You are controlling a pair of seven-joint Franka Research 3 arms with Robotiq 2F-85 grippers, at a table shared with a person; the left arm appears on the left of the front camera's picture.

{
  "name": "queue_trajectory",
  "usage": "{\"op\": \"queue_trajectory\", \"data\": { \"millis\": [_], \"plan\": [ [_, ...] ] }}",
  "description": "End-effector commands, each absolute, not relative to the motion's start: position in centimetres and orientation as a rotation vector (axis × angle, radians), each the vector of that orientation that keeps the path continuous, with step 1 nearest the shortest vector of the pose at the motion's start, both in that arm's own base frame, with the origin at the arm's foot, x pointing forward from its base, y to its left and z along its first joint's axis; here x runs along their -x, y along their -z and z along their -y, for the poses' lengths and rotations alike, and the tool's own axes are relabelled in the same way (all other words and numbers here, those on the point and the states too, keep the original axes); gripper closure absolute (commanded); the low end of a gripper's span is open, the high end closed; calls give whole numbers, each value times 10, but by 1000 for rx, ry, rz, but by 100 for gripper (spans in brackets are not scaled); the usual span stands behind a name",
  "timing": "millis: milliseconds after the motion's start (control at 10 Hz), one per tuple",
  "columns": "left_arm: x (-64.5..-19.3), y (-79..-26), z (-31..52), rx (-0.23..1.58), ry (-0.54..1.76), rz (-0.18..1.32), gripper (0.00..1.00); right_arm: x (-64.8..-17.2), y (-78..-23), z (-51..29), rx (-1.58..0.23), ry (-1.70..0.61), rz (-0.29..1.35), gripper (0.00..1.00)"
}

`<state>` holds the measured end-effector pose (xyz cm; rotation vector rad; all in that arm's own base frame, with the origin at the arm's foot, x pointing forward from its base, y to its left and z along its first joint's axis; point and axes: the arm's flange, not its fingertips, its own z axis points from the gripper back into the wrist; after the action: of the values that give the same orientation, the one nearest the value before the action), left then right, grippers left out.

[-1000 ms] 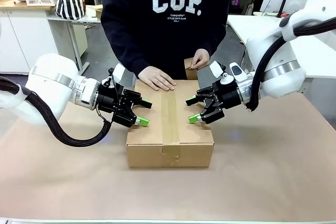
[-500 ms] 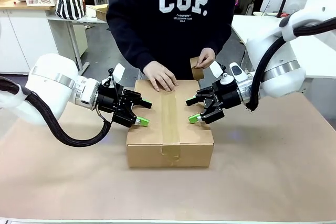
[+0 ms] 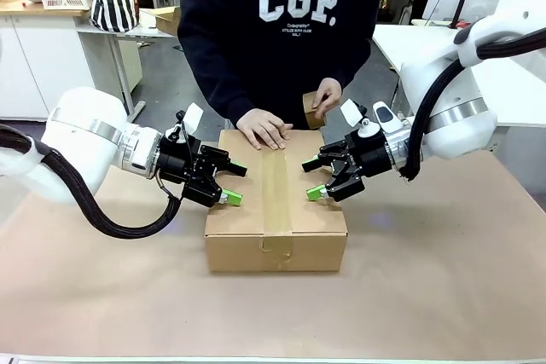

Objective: Pack the gift set into the box.
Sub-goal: Press and hold the closed box until the human finishes sealing it.

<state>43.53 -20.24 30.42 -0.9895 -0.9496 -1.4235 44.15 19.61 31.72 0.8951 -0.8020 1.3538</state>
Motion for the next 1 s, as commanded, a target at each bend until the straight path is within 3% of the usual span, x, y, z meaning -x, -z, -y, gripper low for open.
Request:
{"op": "queue_trajectory", "data": {
  "millis": [0, 900],
  "plan": [
    [-434, -303, 200, 990, 1434, 941, 0, -441, -316, -196, -892, -1348, 800, 0],
    [-434, -303, 200, 990, 1434, 941, 0, -441, -316, -196, -892, -1348, 800, 0]
  ]
}}
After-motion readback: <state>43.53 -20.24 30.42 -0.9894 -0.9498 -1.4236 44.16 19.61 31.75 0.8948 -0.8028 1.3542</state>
